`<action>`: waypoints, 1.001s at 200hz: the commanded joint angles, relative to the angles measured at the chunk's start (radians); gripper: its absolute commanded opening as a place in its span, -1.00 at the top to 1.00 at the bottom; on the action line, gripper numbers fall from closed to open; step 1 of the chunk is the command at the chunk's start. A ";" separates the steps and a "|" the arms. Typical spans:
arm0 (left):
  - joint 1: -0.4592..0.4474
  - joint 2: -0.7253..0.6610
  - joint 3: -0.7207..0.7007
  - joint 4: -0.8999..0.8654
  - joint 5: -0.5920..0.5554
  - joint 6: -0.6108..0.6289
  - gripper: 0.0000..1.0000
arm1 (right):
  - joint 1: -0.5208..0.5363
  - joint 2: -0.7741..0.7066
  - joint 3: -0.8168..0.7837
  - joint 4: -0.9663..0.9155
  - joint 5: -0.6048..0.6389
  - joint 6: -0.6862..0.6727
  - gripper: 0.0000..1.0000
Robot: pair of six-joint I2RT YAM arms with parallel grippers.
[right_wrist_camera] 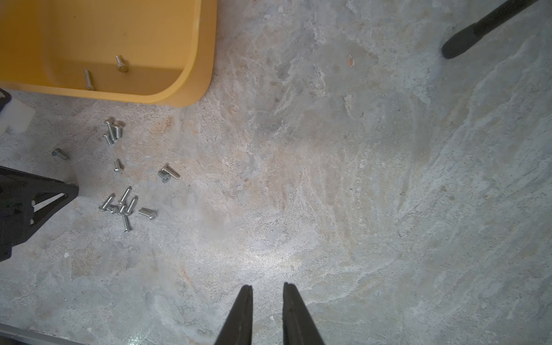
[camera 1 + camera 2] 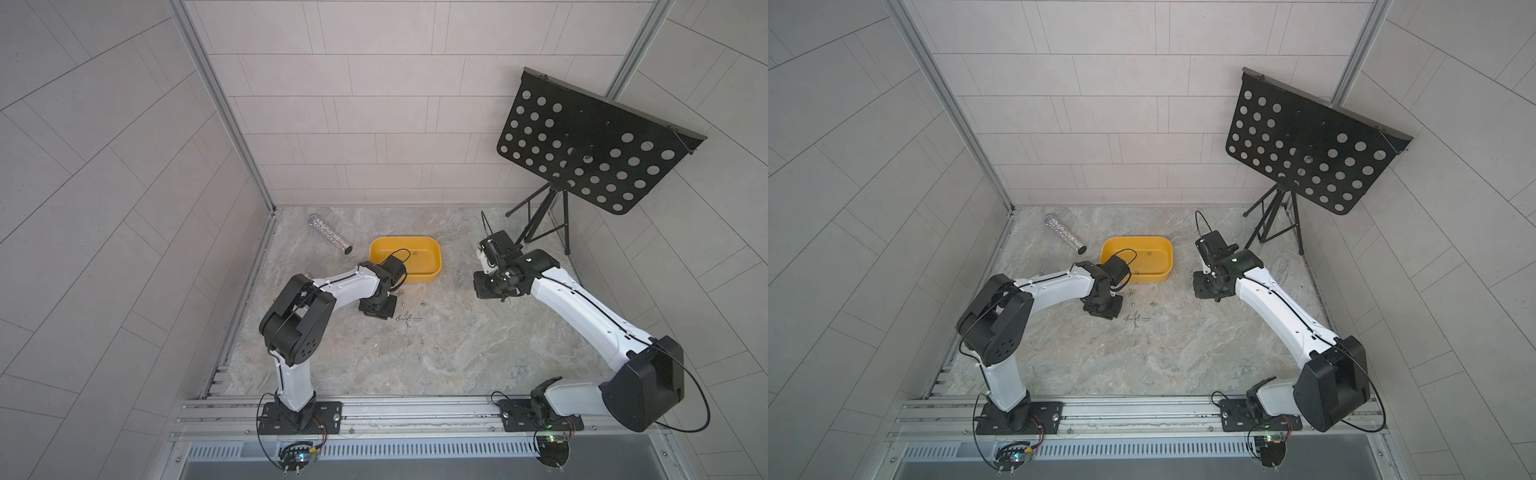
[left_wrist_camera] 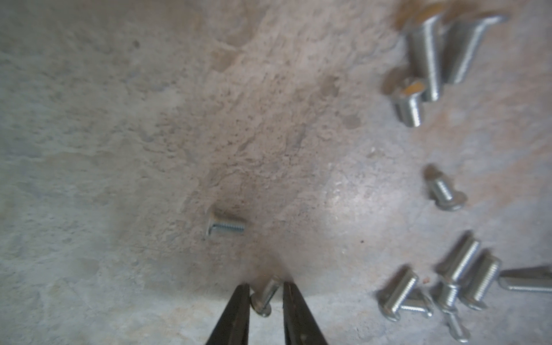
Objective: Put the screws on the desktop into the storage box
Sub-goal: Pick up the screw from the center of the board, then place the screw in the storage box.
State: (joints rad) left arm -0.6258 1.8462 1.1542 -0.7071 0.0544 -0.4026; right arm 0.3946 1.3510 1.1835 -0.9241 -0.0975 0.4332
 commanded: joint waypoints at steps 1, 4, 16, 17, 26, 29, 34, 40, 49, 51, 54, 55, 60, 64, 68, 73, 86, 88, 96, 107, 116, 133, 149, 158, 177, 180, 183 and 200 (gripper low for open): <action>-0.011 0.045 -0.001 -0.008 -0.013 0.011 0.54 | 0.005 -0.007 -0.016 -0.013 0.008 -0.008 0.52; -0.012 0.045 -0.001 -0.009 -0.014 0.011 0.55 | 0.005 -0.007 -0.016 -0.013 0.008 -0.008 0.52; -0.015 0.045 -0.001 -0.009 -0.014 0.011 0.57 | 0.006 -0.008 -0.017 -0.013 0.008 -0.008 0.52; -0.015 0.046 -0.001 -0.009 -0.014 0.011 0.57 | 0.006 -0.008 -0.017 -0.013 0.008 -0.008 0.52; -0.014 0.047 -0.001 -0.009 -0.017 0.013 0.60 | 0.006 -0.008 -0.017 -0.013 0.008 -0.008 0.52; -0.014 0.047 -0.001 -0.009 -0.016 0.013 0.61 | 0.004 -0.009 -0.018 -0.013 0.008 -0.008 0.52; -0.015 0.048 -0.002 -0.010 -0.019 0.014 0.62 | 0.005 -0.009 -0.019 -0.012 0.008 -0.009 0.52; -0.016 0.046 -0.001 -0.012 -0.019 0.014 0.64 | 0.005 -0.009 -0.019 -0.012 0.008 -0.008 0.52; -0.016 0.045 -0.004 -0.014 -0.020 0.014 0.65 | 0.005 -0.007 -0.018 -0.012 0.008 -0.008 0.52; -0.017 0.045 -0.005 -0.014 -0.021 0.014 0.66 | 0.006 -0.008 -0.018 -0.012 0.008 -0.008 0.53; -0.017 0.042 -0.005 -0.014 -0.022 0.014 0.67 | 0.006 -0.008 -0.019 -0.012 0.008 -0.008 0.53; -0.017 0.040 -0.006 -0.014 -0.022 0.014 0.67 | 0.004 -0.008 -0.019 -0.012 0.008 -0.008 0.53; -0.016 0.039 -0.007 -0.014 -0.022 0.016 0.67 | 0.005 -0.009 -0.018 -0.012 0.008 -0.008 0.53; -0.016 0.036 -0.008 -0.016 -0.024 0.016 0.68 | 0.005 -0.008 -0.019 -0.012 0.008 -0.008 0.53; -0.017 0.034 -0.009 -0.018 -0.026 0.016 0.68 | 0.005 -0.008 -0.019 -0.012 0.008 -0.007 0.53; -0.017 0.031 -0.010 -0.022 -0.025 0.016 0.69 | 0.006 -0.008 -0.019 -0.012 0.008 -0.008 0.53; -0.016 0.016 -0.009 -0.034 -0.027 0.017 0.71 | 0.006 -0.008 -0.017 -0.012 0.007 -0.008 0.53; -0.017 0.011 -0.009 -0.035 -0.027 0.017 0.71 | 0.006 -0.008 -0.016 -0.012 0.007 -0.008 0.53; -0.018 -0.006 -0.009 -0.046 -0.027 0.018 0.71 | 0.005 -0.011 -0.017 -0.012 0.008 -0.007 0.53; -0.021 -0.036 -0.005 -0.069 -0.030 0.017 0.72 | 0.006 -0.013 -0.017 -0.013 0.008 -0.008 0.53; -0.021 -0.065 0.001 -0.092 -0.036 0.019 0.73 | 0.004 -0.014 -0.017 -0.013 0.010 -0.007 0.53; -0.024 -0.125 0.022 -0.148 -0.049 0.022 0.73 | 0.005 -0.017 -0.015 -0.013 0.009 -0.007 0.53; -0.023 -0.177 0.058 -0.207 -0.064 0.029 0.73 | 0.005 -0.019 -0.015 -0.014 0.010 -0.007 0.53; -0.023 -0.199 0.085 -0.239 -0.076 0.032 0.73 | 0.005 -0.020 -0.015 -0.013 0.010 -0.007 0.53; -0.024 -0.225 0.158 -0.294 -0.091 0.043 0.73 | 0.005 -0.021 -0.014 -0.013 0.010 -0.005 0.53; -0.024 -0.226 0.171 -0.301 -0.092 0.044 0.73 | 0.006 -0.022 -0.013 -0.013 0.010 -0.005 0.53; -0.024 -0.225 0.184 -0.306 -0.095 0.045 0.73 | 0.006 -0.023 -0.013 -0.012 0.010 -0.003 0.53; -0.021 -0.205 0.264 -0.321 -0.100 0.054 0.73 | 0.004 -0.023 -0.014 -0.010 0.012 -0.004 0.53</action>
State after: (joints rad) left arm -0.6437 1.6356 1.3247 -0.9459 -0.0101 -0.3740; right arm 0.3946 1.3510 1.1721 -0.9241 -0.0975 0.4328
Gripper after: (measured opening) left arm 0.135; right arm 0.236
